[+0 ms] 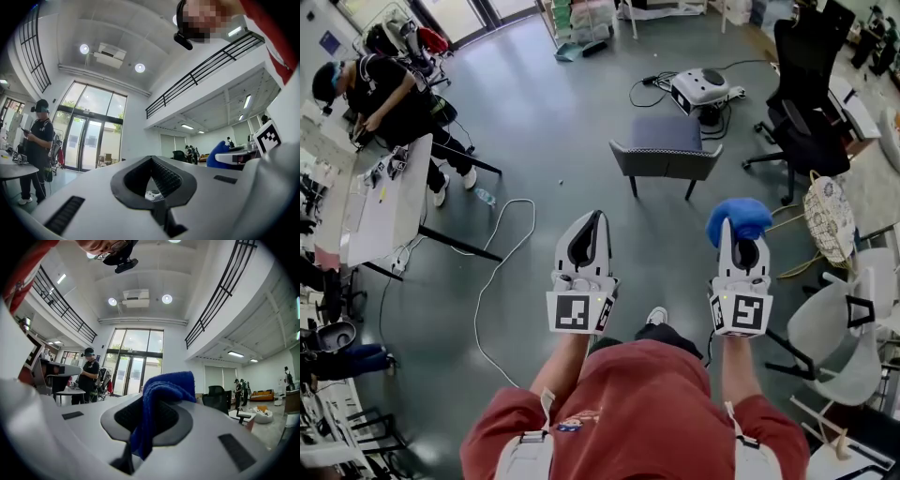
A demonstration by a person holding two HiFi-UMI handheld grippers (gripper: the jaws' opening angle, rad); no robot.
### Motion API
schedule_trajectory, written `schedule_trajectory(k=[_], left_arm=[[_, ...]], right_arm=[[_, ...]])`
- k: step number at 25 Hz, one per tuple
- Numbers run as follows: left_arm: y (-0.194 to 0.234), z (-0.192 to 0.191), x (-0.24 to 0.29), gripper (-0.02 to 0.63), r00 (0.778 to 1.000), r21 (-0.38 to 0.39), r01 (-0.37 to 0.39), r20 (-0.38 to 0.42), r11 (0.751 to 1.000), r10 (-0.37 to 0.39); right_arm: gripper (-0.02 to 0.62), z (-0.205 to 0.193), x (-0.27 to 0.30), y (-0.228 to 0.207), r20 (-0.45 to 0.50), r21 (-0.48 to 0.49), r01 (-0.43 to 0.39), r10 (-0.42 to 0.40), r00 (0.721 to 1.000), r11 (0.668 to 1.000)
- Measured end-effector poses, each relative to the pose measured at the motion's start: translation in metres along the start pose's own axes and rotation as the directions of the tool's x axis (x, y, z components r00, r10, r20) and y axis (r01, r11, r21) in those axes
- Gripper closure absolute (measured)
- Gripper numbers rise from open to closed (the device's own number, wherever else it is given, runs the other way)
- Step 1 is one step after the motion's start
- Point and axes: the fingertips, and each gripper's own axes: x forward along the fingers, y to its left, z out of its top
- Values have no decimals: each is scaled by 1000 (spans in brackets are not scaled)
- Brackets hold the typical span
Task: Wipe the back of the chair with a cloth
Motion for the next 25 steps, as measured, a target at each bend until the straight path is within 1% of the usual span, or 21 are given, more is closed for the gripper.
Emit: schedule_trajectory(k=[5,9,11,17,20,25], left_arm=[[-10,-3,36,592,1000,22,-7,5,1000,6],[-7,-10,56,592,1000,24,0,6,1000,0],[-2,-14,69,592,1000,21,6,6,1000,-6],[28,-21,100,592,999,0,33,4,999,-33],[41,-25,112,592,999,-1,52,8,999,-52],[69,-32,129,592,997,-13,82,10,997,-82]], right_arm=[[534,-14,24,-28,-10,8,-1,1,1000,1000],[534,-24,43,-35,-13,33,12,-12,1000,999],[534,-27,56,-36,-21,28,14,-13,1000,1000],[534,-23,95,-23,-42,-6,25,-26,999,1000],[534,-24,112,-18,-39,-7,47,-47,998,999],[534,-30,137,-1,-66,-11,72,-73,995,997]])
